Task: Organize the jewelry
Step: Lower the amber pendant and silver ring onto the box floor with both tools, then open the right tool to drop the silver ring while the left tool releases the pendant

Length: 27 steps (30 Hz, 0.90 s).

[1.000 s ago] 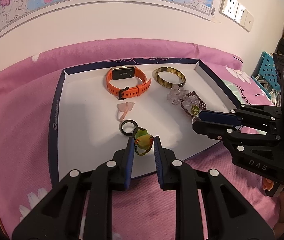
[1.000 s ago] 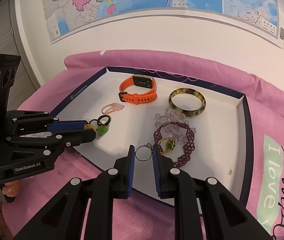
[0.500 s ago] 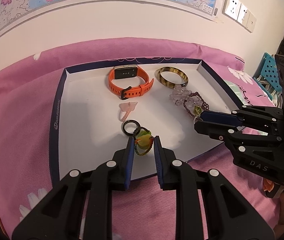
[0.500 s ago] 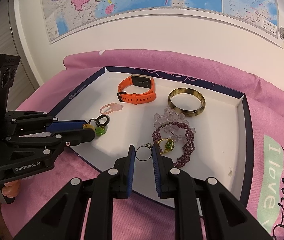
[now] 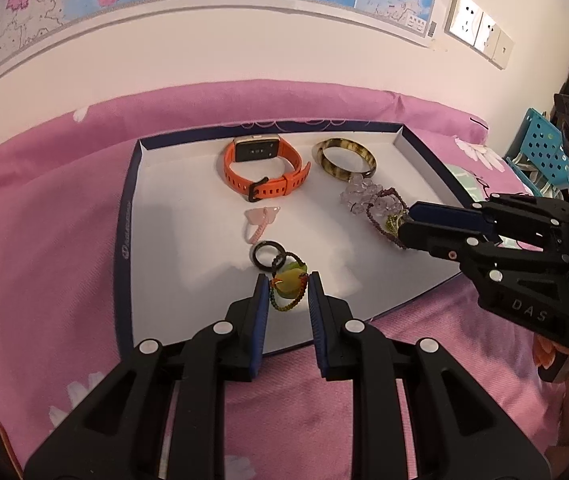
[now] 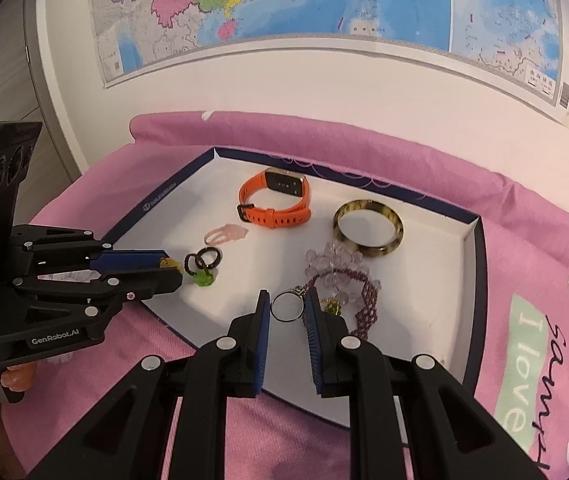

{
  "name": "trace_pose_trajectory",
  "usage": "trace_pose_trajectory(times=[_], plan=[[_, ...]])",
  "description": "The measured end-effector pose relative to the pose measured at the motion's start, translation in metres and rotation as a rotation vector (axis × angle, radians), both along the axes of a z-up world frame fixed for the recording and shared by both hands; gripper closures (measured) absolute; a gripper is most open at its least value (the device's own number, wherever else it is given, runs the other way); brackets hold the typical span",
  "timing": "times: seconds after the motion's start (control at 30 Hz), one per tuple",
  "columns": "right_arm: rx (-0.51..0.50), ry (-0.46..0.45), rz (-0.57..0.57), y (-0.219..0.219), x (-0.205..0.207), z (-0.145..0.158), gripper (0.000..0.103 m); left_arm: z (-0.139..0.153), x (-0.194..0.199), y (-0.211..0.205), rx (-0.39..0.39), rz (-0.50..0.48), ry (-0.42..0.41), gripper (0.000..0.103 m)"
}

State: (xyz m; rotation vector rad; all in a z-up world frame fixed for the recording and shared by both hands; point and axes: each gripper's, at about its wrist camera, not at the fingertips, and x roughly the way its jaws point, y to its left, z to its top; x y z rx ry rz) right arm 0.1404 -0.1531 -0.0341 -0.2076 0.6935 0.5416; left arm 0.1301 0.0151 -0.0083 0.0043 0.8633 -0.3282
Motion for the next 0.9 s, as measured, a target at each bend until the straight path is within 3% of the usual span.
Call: trace_pose_trajectory(times=[0.9], plan=[[-0.004, 0.019, 0.004, 0.003, 0.005, -0.006, 0.087, 0.001, 0.013, -0.01, 0.03, -0.019, 0.012, 0.083]])
